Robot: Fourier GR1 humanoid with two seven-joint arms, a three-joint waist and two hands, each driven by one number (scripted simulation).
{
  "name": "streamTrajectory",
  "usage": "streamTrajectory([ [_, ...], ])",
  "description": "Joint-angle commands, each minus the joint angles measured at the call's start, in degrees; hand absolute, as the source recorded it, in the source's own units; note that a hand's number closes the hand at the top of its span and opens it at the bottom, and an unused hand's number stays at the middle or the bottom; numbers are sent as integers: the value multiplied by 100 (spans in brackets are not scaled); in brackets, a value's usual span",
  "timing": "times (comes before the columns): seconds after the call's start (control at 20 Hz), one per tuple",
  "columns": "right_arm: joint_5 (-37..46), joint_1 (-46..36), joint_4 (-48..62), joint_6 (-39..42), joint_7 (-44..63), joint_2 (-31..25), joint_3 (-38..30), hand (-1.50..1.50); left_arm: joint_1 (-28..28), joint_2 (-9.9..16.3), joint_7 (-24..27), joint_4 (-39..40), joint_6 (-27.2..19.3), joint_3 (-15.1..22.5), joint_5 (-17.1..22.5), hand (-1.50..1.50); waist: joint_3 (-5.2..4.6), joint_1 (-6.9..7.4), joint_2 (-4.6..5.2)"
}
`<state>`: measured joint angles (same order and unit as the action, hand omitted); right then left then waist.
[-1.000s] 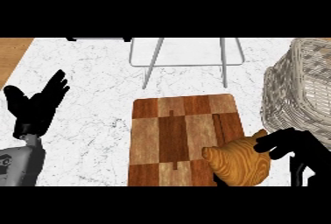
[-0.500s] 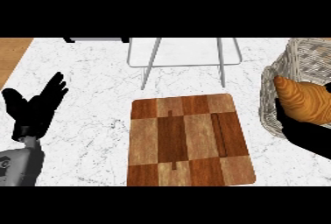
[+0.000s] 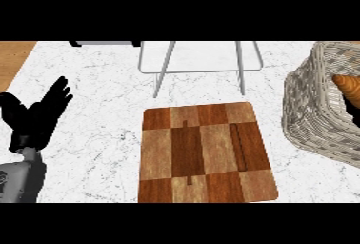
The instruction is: Pick the croissant from the cutting board and place it in the basket
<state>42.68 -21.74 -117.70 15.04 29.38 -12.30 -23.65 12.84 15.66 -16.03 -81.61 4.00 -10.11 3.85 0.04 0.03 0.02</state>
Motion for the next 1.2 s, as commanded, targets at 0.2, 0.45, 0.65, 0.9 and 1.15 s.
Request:
streamTrajectory([
  [0.2, 288, -32, 1242, -1349, -433, -109, -735, -150, -377, -216, 242, -280, -71, 148, -145, 0, -1, 67, 7],
  [0.45, -24, -259, 2491, -1584, -991, -482, -493, -150, 31, -104, 229, 225, 17, -8, -122, 0, -3, 20, 7],
  [0.65, -669, 207, 2402, -1656, -1773, -431, -564, -150, 122, -146, 391, 455, 20, -20, -165, 0, -3, -7, 1],
  [0.9, -1288, -340, 2419, -1807, -1257, -650, -1237, -150, -169, -273, 257, 74, -119, 62, -238, 0, -2, -15, -10],
  [1.15, -2357, -365, 2683, -1875, -1217, -928, -2346, -150, -186, 0, 328, 183, 133, -156, -72, 0, 2, -56, -13],
])
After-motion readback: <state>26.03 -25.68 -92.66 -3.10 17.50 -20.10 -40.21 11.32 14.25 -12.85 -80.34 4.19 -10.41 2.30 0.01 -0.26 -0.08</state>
